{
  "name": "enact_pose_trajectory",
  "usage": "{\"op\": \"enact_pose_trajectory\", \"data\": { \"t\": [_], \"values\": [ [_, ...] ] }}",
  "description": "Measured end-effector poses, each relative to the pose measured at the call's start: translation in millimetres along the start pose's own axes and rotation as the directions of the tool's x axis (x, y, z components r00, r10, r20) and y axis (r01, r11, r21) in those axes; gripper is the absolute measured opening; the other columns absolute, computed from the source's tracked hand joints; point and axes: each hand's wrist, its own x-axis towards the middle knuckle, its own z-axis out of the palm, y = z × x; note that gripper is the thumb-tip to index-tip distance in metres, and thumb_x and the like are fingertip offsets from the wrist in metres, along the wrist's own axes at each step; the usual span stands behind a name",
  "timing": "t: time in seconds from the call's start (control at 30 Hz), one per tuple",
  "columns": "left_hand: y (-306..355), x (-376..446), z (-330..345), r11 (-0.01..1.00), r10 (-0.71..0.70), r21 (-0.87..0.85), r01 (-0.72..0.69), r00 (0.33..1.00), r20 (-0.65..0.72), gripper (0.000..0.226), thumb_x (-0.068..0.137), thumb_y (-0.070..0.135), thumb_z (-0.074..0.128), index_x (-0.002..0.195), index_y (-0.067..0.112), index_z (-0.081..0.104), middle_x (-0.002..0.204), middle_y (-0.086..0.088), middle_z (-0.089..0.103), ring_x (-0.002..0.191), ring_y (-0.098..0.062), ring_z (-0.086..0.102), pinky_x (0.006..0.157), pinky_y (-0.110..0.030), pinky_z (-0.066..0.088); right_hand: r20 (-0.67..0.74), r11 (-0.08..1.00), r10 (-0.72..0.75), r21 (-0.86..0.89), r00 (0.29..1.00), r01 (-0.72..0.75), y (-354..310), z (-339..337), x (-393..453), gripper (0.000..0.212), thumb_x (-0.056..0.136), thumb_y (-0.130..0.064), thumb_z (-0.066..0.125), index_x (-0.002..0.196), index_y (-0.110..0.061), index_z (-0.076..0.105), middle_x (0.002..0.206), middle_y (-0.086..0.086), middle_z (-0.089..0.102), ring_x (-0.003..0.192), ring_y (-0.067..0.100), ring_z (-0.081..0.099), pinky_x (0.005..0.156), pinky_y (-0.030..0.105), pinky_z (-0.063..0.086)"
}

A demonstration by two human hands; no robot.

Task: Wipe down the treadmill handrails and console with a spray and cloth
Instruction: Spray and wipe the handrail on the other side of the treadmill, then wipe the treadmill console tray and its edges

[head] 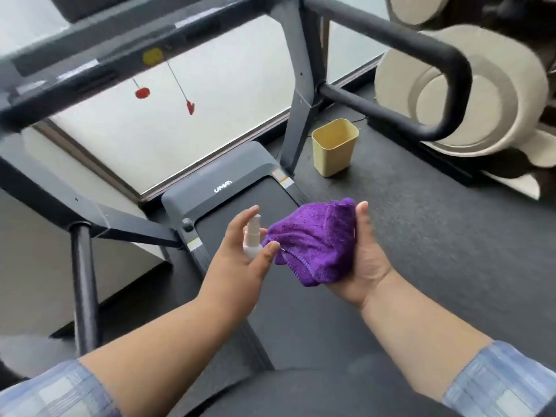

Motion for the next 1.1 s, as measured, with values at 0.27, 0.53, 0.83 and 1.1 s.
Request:
{"op": "enact_pose_trajectory", "data": {
  "t": [0.27, 0.53, 0.83, 1.1],
  "values": [
    [118, 7, 29, 0.984, -0.177, -0.04, 0.173, 0.974, -0.143, 0.056, 0.08, 0.06, 0.064, 0.129, 0.068, 0.037, 0.104, 0.035, 0.062, 0.089, 0.006, 0.062, 0.071, -0.003, 0.041, 0.071, 0.969, 0.235, -0.093, 0.969, -0.228, -133, 51, -6, 0.088, 0.089, -0.078, 0.041, 0.142, -0.01, 0.054, 0.145, 0.027, 0.05, 0.132, 0.045, 0.05, 0.114, 0.06, 0.033],
    [172, 8, -15, 0.977, -0.207, -0.025, 0.212, 0.911, -0.356, 0.057, 0.09, 0.04, 0.068, 0.122, 0.074, 0.036, 0.105, 0.031, 0.06, 0.097, 0.007, 0.059, 0.073, -0.001, 0.04, 0.088, 0.935, 0.314, -0.2, 0.945, -0.292, -161, 123, 10, 0.091, 0.084, -0.083, 0.047, 0.136, -0.01, 0.06, 0.143, 0.028, 0.051, 0.128, 0.05, 0.051, 0.116, 0.061, 0.029],
    [134, 27, -77, 0.965, -0.255, -0.064, 0.256, 0.84, -0.478, 0.057, 0.091, 0.04, 0.067, 0.122, 0.074, 0.032, 0.106, 0.023, 0.063, 0.099, 0.006, 0.06, 0.074, 0.0, 0.038, 0.084, 0.875, 0.414, -0.311, 0.906, -0.371, -127, 188, 93, 0.09, 0.085, -0.081, 0.049, 0.133, -0.006, 0.062, 0.139, 0.031, 0.053, 0.126, 0.055, 0.051, 0.106, 0.06, 0.043],
    [96, 115, -184, 0.956, -0.293, -0.136, 0.259, 0.831, -0.474, 0.054, 0.092, 0.04, 0.066, 0.125, 0.07, 0.035, 0.104, 0.028, 0.062, 0.084, -0.001, 0.062, 0.075, -0.025, 0.047, 0.076, 0.851, 0.439, -0.356, 0.895, -0.387, -84, 284, 215, 0.086, 0.091, -0.075, 0.042, 0.134, -0.002, 0.06, 0.138, 0.031, 0.054, 0.13, 0.052, 0.048, 0.107, 0.06, 0.042]
  ]
}}
